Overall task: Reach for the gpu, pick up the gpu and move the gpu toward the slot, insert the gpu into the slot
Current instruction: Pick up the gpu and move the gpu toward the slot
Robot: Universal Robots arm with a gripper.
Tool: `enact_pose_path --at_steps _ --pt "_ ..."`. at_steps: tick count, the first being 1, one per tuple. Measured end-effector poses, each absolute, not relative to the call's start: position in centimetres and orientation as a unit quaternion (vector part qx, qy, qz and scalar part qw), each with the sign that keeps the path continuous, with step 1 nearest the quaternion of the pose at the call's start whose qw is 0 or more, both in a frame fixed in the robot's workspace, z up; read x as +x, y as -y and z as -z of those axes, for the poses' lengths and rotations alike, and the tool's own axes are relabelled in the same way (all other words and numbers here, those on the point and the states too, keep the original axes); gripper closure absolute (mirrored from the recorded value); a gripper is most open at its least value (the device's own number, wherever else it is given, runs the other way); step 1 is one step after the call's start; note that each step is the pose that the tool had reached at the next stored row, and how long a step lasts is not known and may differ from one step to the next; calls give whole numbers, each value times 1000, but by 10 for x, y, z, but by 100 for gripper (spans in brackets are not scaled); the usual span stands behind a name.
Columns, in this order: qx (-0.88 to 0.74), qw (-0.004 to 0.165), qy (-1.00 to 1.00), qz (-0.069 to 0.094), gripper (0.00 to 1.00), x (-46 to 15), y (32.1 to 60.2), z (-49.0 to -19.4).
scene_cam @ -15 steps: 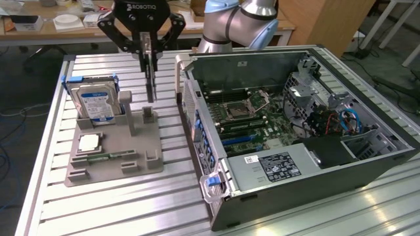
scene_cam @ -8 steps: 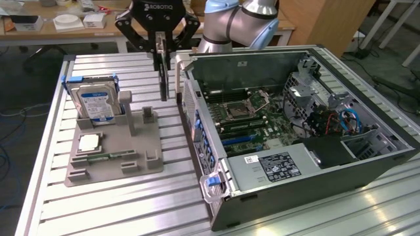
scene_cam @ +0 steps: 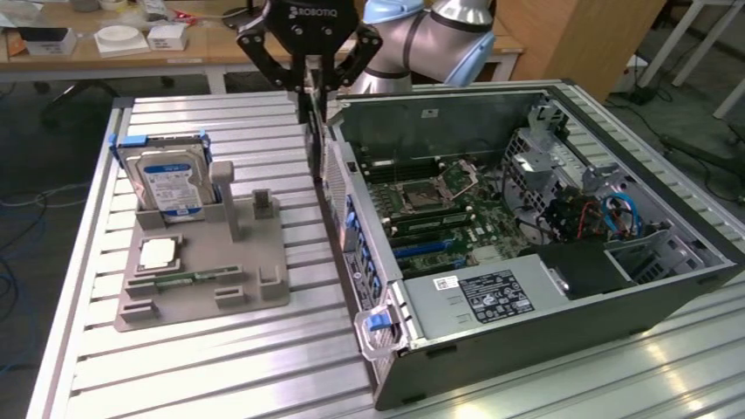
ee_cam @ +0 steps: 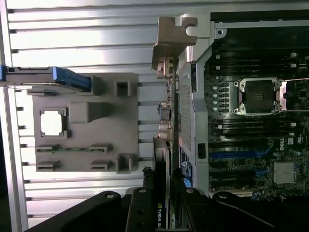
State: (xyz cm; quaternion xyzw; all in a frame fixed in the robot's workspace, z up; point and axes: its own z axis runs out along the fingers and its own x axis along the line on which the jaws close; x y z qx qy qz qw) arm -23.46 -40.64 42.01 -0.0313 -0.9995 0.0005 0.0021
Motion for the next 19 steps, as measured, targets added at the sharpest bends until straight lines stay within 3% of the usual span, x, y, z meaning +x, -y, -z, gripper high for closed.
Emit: enact_pose_path --at_steps 19 --pt "-31 17 999 -1 74 -166 407 -420"
